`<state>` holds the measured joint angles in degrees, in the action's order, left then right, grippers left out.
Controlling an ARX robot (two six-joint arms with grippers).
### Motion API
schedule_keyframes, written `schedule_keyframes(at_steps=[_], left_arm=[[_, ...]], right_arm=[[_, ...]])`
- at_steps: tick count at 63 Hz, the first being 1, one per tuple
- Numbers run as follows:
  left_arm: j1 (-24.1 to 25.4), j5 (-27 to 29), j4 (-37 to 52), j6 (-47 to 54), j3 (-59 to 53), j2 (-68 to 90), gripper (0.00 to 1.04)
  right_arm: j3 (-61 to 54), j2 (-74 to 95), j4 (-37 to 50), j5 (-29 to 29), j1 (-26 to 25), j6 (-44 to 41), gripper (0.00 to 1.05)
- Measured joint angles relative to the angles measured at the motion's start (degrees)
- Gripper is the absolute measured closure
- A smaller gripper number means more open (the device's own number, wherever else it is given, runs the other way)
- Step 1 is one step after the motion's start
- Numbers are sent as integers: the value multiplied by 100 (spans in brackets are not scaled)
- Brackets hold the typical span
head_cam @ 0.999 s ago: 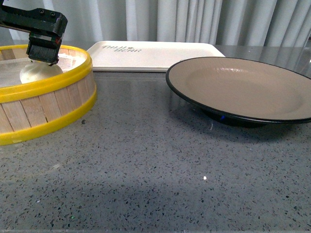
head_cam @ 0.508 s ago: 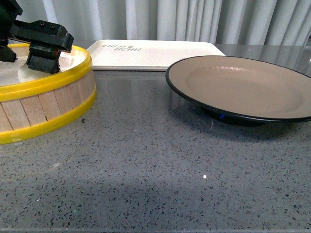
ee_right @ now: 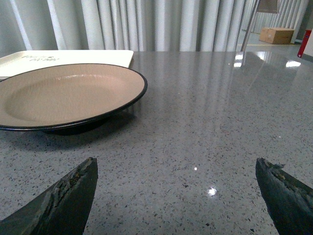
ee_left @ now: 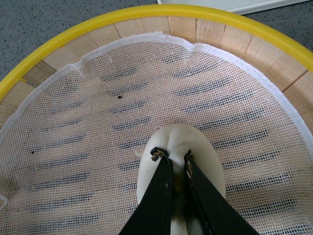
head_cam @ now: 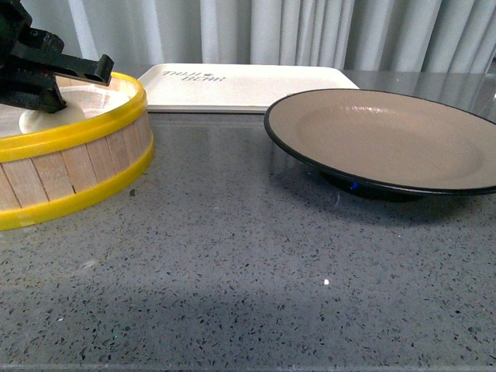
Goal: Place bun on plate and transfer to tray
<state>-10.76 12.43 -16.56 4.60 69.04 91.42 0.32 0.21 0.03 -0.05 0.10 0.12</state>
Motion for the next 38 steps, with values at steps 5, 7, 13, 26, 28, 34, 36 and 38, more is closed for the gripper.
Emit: schedule_keyframes(at_steps=[5,7,13,26,28,34,36,38], left_arm=[[0,-35,-48,-7,44,-2,101],[0,-48,-63,-9,55,-4,101],[11,-98,-125,-17,96,-28,101],[55,-240,-286,-63,448,-271,101],[52,-260,-308,-68,516,-310,101],[-7,-328,-348,-129,717,-463,101],[-57,-343,-365,-149,754,-511,101],[-122,-341,-380,-153,793,-568,101]], right_arm=[[0,0,0,0,0,2,8],[0,0,0,-2,0,2,8],[0,0,0,-2,0,2,8],[0,0,0,0,0,2,8],[0,0,0,-2,0,2,8],[0,0,0,0,0,2,8],[0,0,0,0,0,2,8],[0,0,0,0,0,0,8]])
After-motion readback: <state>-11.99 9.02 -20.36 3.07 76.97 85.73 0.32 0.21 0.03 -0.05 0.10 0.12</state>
